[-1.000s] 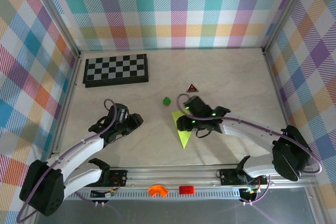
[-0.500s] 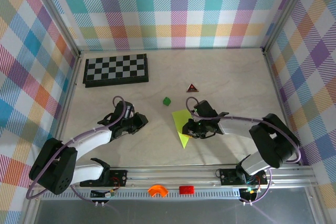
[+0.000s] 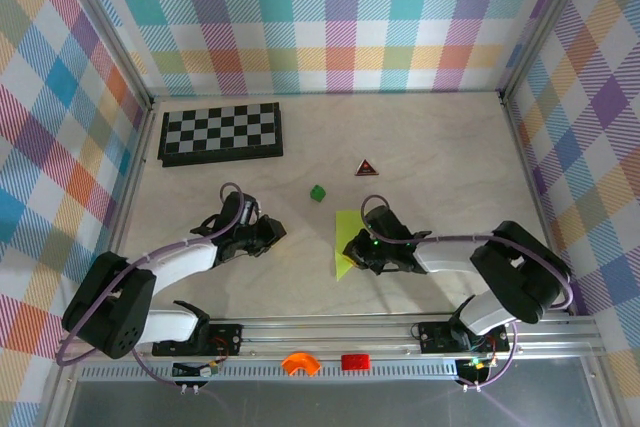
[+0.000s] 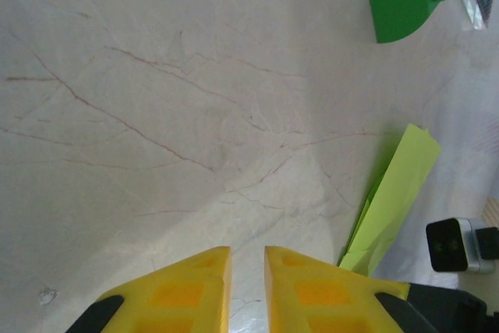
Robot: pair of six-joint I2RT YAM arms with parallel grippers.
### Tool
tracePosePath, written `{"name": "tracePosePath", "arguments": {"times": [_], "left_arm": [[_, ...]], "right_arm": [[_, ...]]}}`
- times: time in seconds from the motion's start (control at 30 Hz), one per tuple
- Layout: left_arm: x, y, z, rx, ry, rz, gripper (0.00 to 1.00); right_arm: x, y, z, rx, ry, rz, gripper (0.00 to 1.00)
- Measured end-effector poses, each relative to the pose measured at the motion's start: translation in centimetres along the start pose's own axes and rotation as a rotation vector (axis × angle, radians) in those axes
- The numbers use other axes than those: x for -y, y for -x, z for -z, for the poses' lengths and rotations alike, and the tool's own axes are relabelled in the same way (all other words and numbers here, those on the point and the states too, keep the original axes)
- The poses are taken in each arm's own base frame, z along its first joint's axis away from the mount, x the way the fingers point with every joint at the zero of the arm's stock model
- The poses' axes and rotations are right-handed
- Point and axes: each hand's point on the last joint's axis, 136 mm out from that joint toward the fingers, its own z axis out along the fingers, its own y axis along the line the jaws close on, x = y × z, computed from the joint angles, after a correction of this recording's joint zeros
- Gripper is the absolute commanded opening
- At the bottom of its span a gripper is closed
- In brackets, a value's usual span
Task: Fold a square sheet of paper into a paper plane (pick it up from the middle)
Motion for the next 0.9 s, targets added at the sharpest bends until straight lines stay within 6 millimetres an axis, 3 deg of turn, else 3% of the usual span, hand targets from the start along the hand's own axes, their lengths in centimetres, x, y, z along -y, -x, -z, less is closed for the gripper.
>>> {"name": "tracePosePath", "arguments": {"times": [0.1, 0.23, 0.37, 0.47, 0.57, 0.67, 0.73, 0.9], "left_arm": [[0.3, -0.2, -0.1, -0.014, -0.013, -0.002, 0.17], [0.8, -0.6, 0.0, -0.036, -0.034, -0.011, 0.16], [1.7, -1.1, -0.2, -0.059, -0.056, -0.033, 0.15], [3.5, -1.5, -0.6, -0.081, -0.081, -0.074, 0.14], [6.3, -2.2, -1.4, -0.109, -0.122, -0.140, 0.14], [9.2, -3.2, -2.6, -0.147, -0.159, -0.207, 0.13], [11.1, -4.3, -3.7, -0.185, -0.176, -0.254, 0.12], [13.5, -6.6, -6.9, -0.270, -0.183, -0.322, 0.10]], "right_arm": [[-0.2, -0.5, 0.1, 0.042, -0.004, -0.029, 0.17], [-0.6, -0.5, 2.0, 0.123, -0.039, 0.014, 0.20], [-2.5, 1.2, 4.8, 0.233, -0.039, 0.092, 0.25], [-2.9, 2.7, 6.5, 0.273, -0.024, 0.134, 0.20], [-1.4, 5.0, 7.7, 0.291, -0.003, 0.105, 0.18], [2.2, 6.6, 8.2, 0.290, -0.020, 0.032, 0.18], [4.1, 6.6, 8.4, 0.269, -0.042, 0.006, 0.19], [4.2, 6.4, 9.2, 0.218, -0.002, 0.015, 0.23]]}}
